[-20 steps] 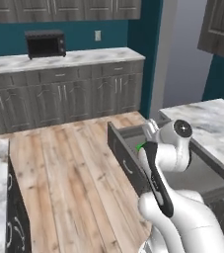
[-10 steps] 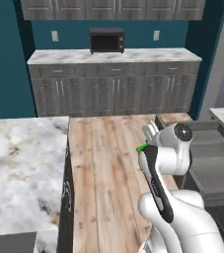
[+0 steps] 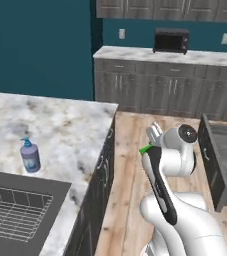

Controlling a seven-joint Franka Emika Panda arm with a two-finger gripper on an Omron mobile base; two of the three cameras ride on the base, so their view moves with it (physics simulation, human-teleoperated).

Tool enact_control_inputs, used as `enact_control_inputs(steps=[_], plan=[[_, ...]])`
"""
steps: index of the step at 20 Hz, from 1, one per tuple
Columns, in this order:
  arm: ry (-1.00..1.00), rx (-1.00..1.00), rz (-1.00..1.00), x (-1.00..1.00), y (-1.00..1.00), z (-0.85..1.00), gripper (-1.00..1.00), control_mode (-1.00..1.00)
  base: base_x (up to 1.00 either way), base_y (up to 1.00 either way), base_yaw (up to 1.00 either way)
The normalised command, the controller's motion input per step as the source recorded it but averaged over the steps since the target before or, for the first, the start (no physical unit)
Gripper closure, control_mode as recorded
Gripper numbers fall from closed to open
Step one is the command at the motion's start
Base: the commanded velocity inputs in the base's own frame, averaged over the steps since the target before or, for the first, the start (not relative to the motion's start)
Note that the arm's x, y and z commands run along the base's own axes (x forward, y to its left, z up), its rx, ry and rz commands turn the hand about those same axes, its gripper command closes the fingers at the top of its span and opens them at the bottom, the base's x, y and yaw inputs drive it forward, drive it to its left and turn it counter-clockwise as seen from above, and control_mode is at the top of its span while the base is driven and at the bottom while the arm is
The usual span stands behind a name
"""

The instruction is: Restock the sink supplies by placing the sponge and soap dispenser on the counter and next to the sink. Make sure the soap dispenser is upright.

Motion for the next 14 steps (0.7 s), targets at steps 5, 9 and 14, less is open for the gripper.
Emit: enact_control_inputs(steps=[5, 9, 14], plan=[[0.00, 0.00, 0.00, 0.00, 0.00, 0.00, 1.00, 1.00, 0.00, 0.26, 0.61], [0.00, 0.00, 0.00, 0.00, 0.00, 0.00, 1.00, 1.00, 0.10, 0.30, 0.60], [0.00, 0.00, 0.00, 0.00, 0.00, 0.00, 1.00, 1.00, 0.32, 0.13, 0.53]])
